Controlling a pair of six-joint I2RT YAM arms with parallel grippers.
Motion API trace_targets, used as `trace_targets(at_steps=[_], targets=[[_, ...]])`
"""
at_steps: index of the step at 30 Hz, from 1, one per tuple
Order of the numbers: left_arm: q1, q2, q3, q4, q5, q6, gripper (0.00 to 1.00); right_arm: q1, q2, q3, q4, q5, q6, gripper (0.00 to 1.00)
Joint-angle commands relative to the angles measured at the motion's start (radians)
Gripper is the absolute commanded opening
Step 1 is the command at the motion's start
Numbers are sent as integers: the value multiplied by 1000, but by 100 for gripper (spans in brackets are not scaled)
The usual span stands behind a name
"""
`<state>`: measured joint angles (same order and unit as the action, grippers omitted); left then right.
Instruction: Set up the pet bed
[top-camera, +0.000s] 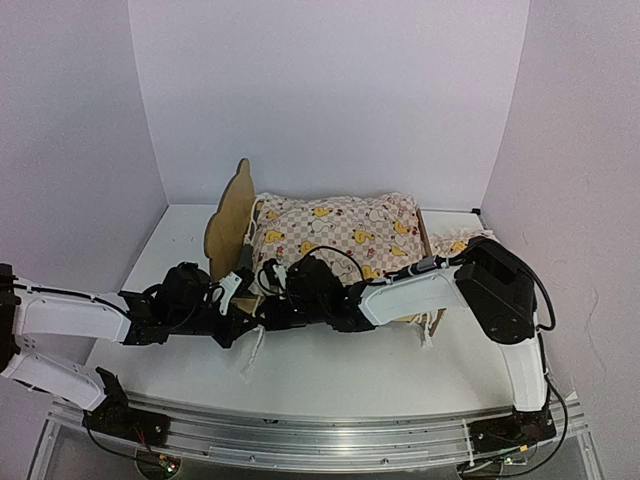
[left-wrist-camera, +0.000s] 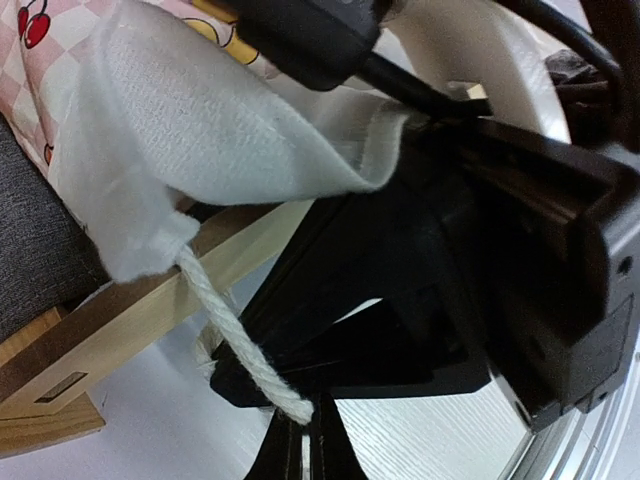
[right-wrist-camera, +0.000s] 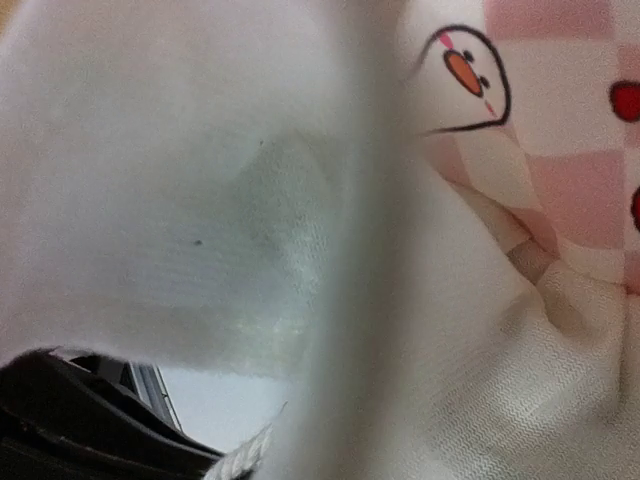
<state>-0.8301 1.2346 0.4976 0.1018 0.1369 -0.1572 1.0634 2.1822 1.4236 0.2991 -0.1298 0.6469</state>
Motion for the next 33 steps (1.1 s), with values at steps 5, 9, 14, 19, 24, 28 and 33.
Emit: trace_targets(at_steps=[5,9,14,19,24,28,33], targets=[[2,-13,77,-60,177,68,8,-15,122,53,170,-84,146,0],[2,16,149,-187,183,124,20,-16,136,24,216,-81,178,0],[4,-20,232,-417,241,430,38,-24,161,8,242,-75,213,0],[10,-131,254,-712,339,898,53,-26,183,15,259,-63,228,0],[57,-296,206,-827,304,1177,52,-29,208,31,261,-65,246,0],[125,-401,126,-746,187,1258,46,-28,213,31,265,-52,252,0],[199,-358,14,-435,26,1300,42,-29,218,44,267,-40,246,0]])
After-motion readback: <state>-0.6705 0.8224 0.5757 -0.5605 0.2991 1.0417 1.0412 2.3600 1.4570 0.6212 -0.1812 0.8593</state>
